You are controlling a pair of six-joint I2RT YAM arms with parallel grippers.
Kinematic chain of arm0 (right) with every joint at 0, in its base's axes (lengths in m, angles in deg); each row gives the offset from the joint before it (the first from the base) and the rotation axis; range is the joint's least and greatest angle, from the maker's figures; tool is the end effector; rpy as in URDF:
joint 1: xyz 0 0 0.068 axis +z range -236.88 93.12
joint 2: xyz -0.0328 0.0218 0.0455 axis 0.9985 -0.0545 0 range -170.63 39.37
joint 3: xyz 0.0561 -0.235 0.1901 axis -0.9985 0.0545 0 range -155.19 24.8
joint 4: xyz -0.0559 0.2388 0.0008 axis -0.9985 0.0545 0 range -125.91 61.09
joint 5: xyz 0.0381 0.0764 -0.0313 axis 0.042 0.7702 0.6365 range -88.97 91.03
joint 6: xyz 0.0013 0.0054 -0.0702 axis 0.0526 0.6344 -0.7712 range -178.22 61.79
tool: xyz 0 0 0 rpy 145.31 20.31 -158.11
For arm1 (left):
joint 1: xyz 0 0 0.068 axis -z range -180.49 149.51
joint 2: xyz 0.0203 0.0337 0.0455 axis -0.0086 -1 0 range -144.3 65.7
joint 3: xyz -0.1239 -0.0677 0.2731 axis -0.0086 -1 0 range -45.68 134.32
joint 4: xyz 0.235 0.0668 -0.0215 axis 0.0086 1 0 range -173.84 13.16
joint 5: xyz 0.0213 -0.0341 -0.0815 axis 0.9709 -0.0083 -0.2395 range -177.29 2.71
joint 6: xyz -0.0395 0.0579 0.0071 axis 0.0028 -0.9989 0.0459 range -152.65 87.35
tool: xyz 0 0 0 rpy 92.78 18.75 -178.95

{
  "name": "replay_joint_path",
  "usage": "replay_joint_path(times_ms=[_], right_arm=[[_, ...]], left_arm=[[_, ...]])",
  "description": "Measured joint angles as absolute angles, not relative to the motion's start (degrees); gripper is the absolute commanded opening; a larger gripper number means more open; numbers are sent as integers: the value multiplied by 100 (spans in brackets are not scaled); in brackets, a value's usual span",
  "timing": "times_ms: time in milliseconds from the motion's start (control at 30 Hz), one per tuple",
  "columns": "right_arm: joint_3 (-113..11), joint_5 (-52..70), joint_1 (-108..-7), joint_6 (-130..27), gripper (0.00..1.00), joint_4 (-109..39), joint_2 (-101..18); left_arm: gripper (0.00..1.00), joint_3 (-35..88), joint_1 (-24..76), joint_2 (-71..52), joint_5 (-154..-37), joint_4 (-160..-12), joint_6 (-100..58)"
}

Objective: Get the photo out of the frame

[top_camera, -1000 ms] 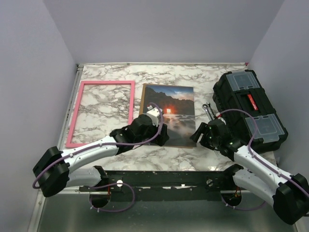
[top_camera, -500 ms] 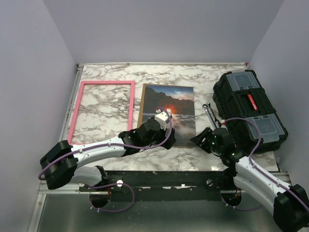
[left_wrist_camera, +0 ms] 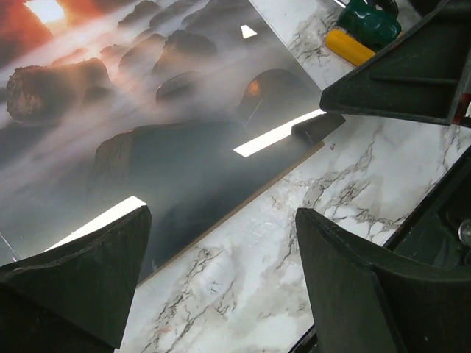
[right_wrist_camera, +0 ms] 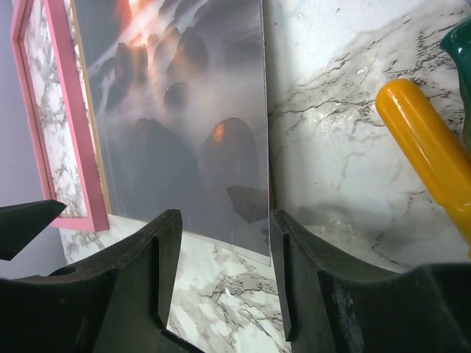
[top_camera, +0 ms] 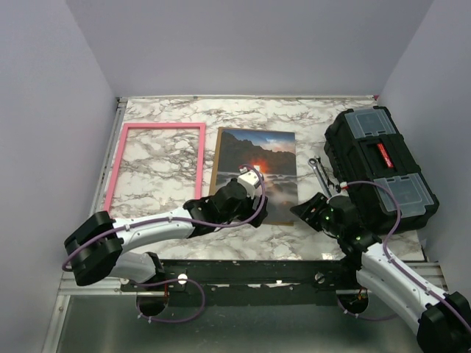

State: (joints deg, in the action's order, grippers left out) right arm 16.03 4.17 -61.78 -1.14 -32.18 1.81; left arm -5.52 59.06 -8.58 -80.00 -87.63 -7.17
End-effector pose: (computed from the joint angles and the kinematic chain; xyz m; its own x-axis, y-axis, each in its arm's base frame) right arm 0.1090 0.0546 0.1685 -0.6551 0.6186 -0.4337 0.1555 0.6722 0.7239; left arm 0.1452 -0.2326 0.2577 -0.5749 0.1361 -0.8068 0.6119 0.7262 -0.3134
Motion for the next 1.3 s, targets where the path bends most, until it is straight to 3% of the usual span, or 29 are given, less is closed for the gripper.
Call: replay_joint_path(times_ms=[267,633,833,1033,1300], right_arm=[[1592,585,-6178,66,55,-3224,188],[1459,838,-6178,326,54,-3242,196],[1459,886,-6178,345,54,-3242,205],[1456,921,-6178,348,54,-3242,223],[1456,935,-6178,350,54,-3242,253]], left_arm=[[85,-535,6717,-1512,-7524,-9701,-1856],[77,-106,7241,-3052,-6822,-10446,-3432],[64,364,7226,-3378,-6855,-10420,-3563],[45,493,7152,-3442,-6982,-10296,-3513],[34,506,7049,-3452,-7010,-10129,-3415]])
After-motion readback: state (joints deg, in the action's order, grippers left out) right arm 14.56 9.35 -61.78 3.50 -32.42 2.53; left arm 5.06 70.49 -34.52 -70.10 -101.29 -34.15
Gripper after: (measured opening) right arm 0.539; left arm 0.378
